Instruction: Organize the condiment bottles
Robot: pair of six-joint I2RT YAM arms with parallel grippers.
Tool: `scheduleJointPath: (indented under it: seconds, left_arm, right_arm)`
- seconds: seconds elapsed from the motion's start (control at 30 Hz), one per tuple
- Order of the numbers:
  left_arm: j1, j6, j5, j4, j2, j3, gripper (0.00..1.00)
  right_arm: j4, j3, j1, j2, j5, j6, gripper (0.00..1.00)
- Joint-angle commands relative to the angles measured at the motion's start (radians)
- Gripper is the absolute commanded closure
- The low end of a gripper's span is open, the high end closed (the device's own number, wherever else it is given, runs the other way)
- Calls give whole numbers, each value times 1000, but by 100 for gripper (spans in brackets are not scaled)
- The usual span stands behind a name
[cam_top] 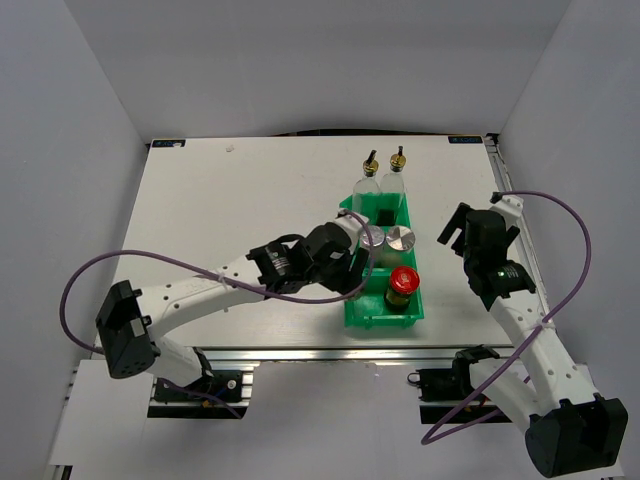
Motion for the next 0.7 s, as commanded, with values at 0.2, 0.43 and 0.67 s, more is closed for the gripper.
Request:
scheduleJointPath:
  seconds: [0.2, 0.43, 0.67]
  left_arm:
    - [-52, 68, 110, 113, 85, 95, 100]
    - [-63, 68, 126, 140, 159, 126, 99]
    - [-66, 76, 106, 135, 202, 146, 80]
  right_arm:
    - [45, -3, -15, 7, -29, -15, 11]
    - [48, -6, -16, 9, -32, -22, 11]
    - [47, -6, -21, 9, -37, -25, 10]
